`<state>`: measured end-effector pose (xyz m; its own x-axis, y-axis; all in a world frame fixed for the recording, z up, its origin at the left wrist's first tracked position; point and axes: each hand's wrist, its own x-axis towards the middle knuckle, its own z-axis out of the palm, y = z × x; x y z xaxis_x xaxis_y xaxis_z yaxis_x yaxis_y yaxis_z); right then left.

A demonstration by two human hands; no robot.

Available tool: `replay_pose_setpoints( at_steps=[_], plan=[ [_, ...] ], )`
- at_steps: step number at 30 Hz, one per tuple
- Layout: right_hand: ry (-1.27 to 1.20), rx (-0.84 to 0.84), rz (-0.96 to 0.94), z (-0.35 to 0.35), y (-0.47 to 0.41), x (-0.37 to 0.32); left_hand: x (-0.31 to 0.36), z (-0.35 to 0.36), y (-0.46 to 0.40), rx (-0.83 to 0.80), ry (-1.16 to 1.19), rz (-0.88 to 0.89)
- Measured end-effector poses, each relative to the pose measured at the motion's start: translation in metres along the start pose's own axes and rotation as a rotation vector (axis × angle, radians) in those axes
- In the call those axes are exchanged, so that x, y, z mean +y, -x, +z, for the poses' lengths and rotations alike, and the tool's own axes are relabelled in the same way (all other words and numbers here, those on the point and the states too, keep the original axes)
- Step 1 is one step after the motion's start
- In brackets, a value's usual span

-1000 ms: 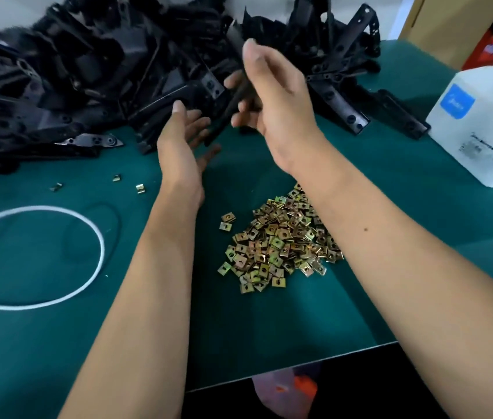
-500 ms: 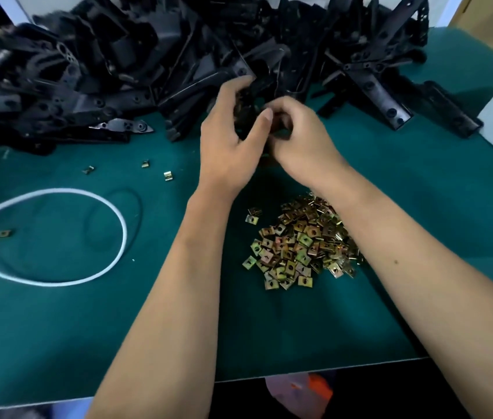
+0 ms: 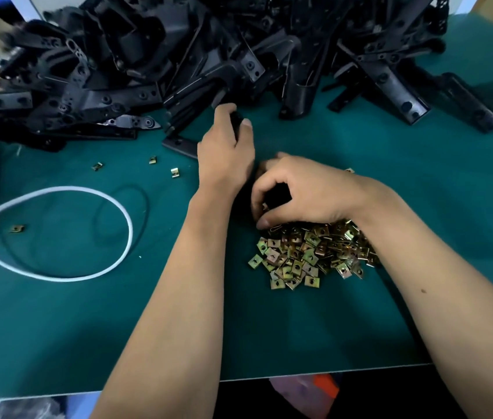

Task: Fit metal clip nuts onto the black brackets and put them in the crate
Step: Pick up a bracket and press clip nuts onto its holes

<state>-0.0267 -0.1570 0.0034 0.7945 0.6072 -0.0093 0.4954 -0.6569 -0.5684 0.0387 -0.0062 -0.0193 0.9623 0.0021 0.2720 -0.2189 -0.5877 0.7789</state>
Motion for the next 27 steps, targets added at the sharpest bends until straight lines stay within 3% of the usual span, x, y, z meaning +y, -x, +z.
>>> replay_pose_setpoints(
  at_steps=[4, 10, 16, 27],
  plan=[
    [-0.051, 0.168, 0.059, -0.003, 0.003, 0.001, -0.004, -0.002, 0.003, 0.096, 0.085, 0.022],
    [-0.680, 0.624, 0.170, -0.006, 0.004, 0.011, 0.003, 0.000, 0.007, 0.263, 0.202, 0.031],
    [-0.924, 0.617, 0.226, -0.001, 0.000, 0.014, 0.007, 0.003, 0.011, 0.270, 0.215, 0.093],
    [-0.999, 0.696, 0.256, 0.000, -0.001, 0.015, 0.007, 0.003, 0.012, 0.321, 0.203, 0.214]
  ],
)
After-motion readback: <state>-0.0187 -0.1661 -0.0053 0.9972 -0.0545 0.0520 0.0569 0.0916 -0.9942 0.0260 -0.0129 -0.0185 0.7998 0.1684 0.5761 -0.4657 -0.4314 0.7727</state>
